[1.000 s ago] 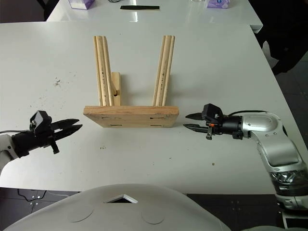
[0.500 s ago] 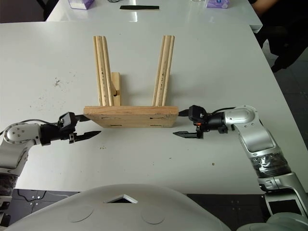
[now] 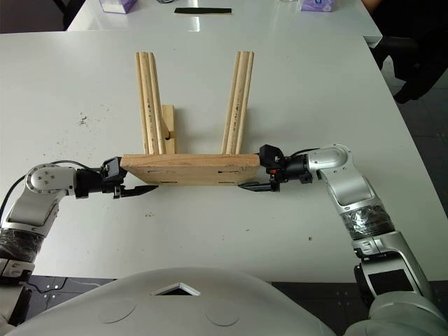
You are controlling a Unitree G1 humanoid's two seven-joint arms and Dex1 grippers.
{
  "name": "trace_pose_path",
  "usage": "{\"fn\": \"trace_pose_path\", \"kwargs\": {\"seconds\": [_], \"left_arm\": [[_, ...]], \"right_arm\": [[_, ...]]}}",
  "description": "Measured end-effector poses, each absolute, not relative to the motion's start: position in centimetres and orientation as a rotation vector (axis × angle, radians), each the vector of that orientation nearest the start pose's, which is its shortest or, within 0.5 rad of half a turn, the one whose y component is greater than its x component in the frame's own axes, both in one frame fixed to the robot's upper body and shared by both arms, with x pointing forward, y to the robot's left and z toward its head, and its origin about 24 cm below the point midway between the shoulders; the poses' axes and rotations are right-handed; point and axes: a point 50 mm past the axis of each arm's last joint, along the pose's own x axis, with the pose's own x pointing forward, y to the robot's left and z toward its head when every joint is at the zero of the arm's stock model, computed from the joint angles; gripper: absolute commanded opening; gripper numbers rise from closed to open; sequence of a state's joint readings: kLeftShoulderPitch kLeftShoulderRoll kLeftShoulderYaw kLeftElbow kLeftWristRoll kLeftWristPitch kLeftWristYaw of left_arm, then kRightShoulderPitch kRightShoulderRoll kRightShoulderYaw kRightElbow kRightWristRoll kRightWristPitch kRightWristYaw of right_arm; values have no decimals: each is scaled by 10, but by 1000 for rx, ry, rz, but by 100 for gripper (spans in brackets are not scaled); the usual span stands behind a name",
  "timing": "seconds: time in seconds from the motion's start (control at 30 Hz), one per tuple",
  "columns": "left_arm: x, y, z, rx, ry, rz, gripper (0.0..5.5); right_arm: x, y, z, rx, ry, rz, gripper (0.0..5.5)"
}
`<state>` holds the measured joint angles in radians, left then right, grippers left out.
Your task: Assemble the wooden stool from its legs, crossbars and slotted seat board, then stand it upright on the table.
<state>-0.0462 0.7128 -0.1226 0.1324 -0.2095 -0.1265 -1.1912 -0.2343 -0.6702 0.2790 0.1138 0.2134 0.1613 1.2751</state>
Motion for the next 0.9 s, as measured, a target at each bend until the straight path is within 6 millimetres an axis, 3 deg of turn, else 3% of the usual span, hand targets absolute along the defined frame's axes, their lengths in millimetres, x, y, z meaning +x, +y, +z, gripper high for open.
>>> {"fn": "trace_pose_path", "kwargs": {"seconds": [0.13, 0.33, 0.53, 0.9], "left_arm": [[228, 223, 50, 450, 296, -1251, 179], [233, 223, 50, 465, 289, -1279, 164], [235, 223, 51, 391, 336, -1277, 162], [224, 224, 96, -29, 328, -1280, 163]], "right_arm": [[248, -185, 53, -347, 463, 1428, 230], [252, -187, 53, -374, 456, 1422, 141], [252, -188, 55, -351, 467, 1427, 141], [242, -207, 108, -3, 496, 1425, 141]]}}
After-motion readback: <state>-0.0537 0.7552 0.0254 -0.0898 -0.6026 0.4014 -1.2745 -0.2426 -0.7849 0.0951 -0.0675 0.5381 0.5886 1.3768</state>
